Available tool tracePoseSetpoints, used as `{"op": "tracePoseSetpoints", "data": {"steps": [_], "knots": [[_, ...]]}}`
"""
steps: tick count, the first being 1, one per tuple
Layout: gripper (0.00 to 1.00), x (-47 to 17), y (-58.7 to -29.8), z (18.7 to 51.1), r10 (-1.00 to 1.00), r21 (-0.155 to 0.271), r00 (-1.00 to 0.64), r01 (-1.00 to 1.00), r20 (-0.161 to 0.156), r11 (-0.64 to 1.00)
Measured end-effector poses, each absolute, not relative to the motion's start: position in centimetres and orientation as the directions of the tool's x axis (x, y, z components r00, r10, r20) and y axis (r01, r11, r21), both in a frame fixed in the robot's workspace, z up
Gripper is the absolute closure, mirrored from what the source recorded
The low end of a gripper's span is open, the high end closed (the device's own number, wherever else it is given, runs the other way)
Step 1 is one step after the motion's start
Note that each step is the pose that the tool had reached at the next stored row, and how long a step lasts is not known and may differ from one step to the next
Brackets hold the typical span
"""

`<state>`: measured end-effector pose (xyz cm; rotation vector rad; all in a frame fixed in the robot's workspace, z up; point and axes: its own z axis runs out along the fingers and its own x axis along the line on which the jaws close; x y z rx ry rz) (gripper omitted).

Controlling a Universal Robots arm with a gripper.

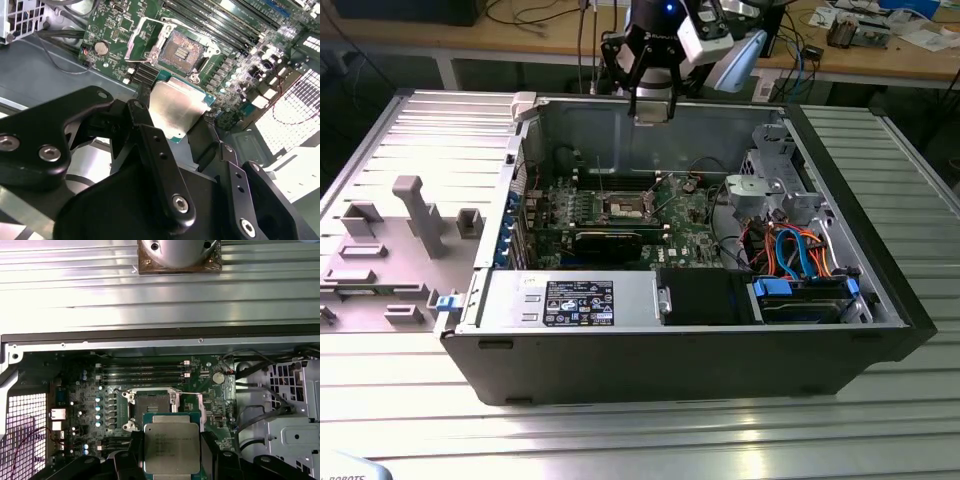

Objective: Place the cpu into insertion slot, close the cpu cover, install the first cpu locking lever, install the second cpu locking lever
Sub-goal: 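Place the cpu into insertion slot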

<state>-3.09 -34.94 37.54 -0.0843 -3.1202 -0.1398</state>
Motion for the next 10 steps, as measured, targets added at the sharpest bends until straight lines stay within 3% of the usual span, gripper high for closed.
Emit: {"op": "tracePoseSetpoints", "data": {"steps": [10], "knots": [[0.46,-3.68,-34.94,37.35,0.107,0.089,-0.994,0.109,0.019,0.990]]}}
